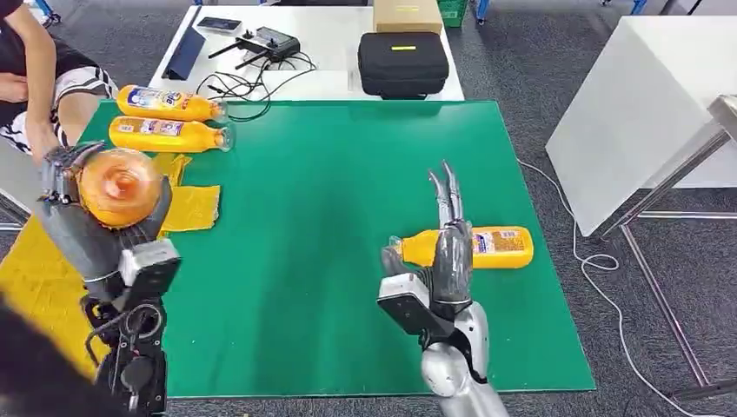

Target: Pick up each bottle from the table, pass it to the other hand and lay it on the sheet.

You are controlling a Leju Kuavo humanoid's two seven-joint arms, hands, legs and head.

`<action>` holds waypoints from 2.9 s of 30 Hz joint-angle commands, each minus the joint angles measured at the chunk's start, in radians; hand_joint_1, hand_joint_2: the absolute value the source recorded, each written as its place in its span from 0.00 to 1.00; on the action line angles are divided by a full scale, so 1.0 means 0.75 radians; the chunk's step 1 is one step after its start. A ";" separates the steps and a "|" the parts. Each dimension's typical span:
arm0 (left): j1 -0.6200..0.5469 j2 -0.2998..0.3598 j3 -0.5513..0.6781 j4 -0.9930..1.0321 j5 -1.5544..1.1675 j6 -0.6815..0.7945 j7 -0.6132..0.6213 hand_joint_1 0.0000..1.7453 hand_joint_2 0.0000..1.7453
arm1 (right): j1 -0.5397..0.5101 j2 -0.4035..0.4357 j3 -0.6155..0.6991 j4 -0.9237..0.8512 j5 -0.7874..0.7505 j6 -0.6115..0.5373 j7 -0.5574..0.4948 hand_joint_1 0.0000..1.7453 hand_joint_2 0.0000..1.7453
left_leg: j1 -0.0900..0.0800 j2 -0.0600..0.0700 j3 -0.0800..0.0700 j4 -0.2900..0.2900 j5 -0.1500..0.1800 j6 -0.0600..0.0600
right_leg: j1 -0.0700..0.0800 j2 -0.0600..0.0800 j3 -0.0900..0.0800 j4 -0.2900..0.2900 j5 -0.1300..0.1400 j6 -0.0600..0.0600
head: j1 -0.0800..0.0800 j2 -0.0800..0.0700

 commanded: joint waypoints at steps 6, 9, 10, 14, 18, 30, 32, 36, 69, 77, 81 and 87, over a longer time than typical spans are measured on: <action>-0.316 0.825 -1.130 0.255 -0.566 -0.002 1.657 1.00 1.00 | 0.040 -0.095 -0.048 -0.158 -0.109 -0.113 -0.050 0.00 1.00 | 0.002 -0.013 -0.001 0.000 0.003 -0.002 | 0.002 -0.015 0.002 0.001 -0.002 -0.002 | 0.001 0.000; -0.503 0.791 -1.582 0.757 -0.566 -0.002 1.778 1.00 1.00 | 0.051 -0.100 -0.053 -0.171 -0.015 -0.166 -0.046 0.00 1.00 | 0.002 -0.022 -0.001 0.002 0.005 -0.002 | 0.007 -0.024 -0.003 0.000 -0.002 -0.002 | -0.001 0.000; -0.527 0.706 -1.632 0.960 -0.566 -0.002 1.761 1.00 1.00 | 0.055 -0.104 -0.056 -0.184 0.006 -0.162 -0.031 0.00 1.00 | 0.001 -0.033 0.004 0.001 0.007 -0.003 | 0.007 -0.036 0.000 -0.001 -0.004 -0.004 | 0.001 0.000; -0.492 0.660 -1.513 1.190 -0.566 -0.002 1.598 1.00 1.00 | 0.060 -0.112 -0.066 -0.201 0.053 -0.127 -0.003 0.00 1.00 | -0.002 -0.008 0.009 -0.005 0.005 -0.001 | 0.001 -0.009 0.010 -0.003 0.001 -0.004 | 0.005 0.000; -0.479 0.626 -1.336 1.378 -0.555 -0.002 1.416 1.00 1.00 | 0.060 -0.122 -0.097 -0.202 0.077 -0.111 0.009 0.00 1.00 | -0.003 0.025 0.015 -0.004 -0.001 -0.006 | -0.005 0.023 0.006 0.001 0.006 -0.008 | 0.005 0.000; -0.399 0.573 -1.111 1.471 -0.496 -0.103 1.175 1.00 1.00 | 0.049 -0.116 -0.104 -0.160 0.143 -0.088 0.035 0.00 1.00 | 0.000 0.018 0.013 -0.004 -0.001 -0.006 | 0.000 0.017 0.004 0.001 0.003 -0.007 | 0.005 0.000; -0.390 0.571 -1.106 1.474 -0.492 -0.109 1.173 1.00 1.00 | 0.044 -0.115 -0.099 -0.154 0.149 -0.082 0.036 0.00 1.00 | 0.001 0.018 0.012 -0.003 -0.001 -0.006 | 0.000 0.017 0.004 0.001 0.003 -0.007 | 0.005 0.000; -0.376 0.567 -1.091 1.477 -0.484 -0.116 1.173 1.00 1.00 | 0.034 -0.116 -0.097 -0.142 0.153 -0.076 0.039 0.00 1.00 | 0.000 0.016 0.010 -0.003 -0.001 -0.006 | 0.000 0.016 0.002 0.001 0.004 -0.008 | 0.005 0.000; -0.304 0.514 -0.765 1.463 -0.566 -0.149 1.610 0.00 1.00 | 0.086 -0.141 -0.076 -0.103 0.209 -0.066 0.127 0.00 1.00 | 0.000 0.009 0.010 -0.004 0.000 -0.007 | 0.000 0.011 0.002 0.003 0.003 -0.008 | 0.005 0.000; -0.236 0.494 -0.624 1.420 -0.548 -0.010 1.703 0.00 1.00 | 0.093 -0.130 -0.072 -0.093 0.241 -0.062 0.165 0.00 1.00 | 0.001 0.011 0.008 -0.003 0.000 -0.007 | 0.000 0.014 0.000 0.003 0.004 -0.008 | 0.005 0.000; -0.168 0.463 -0.453 1.241 -0.510 -0.002 1.603 0.00 1.00 | 0.109 -0.126 -0.081 -0.117 0.257 -0.058 0.182 0.00 1.00 | 0.001 0.009 0.013 -0.004 -0.001 -0.008 | 0.000 0.011 0.005 0.002 0.002 -0.008 | 0.005 0.000; -0.110 0.251 0.157 0.985 -0.095 -0.002 0.773 0.00 1.00 | 0.108 -0.135 -0.104 -0.116 0.320 -0.105 0.206 0.00 1.00 | 0.000 0.006 0.010 -0.003 -0.001 -0.007 | 0.000 0.008 0.003 0.003 0.002 -0.008 | 0.005 0.000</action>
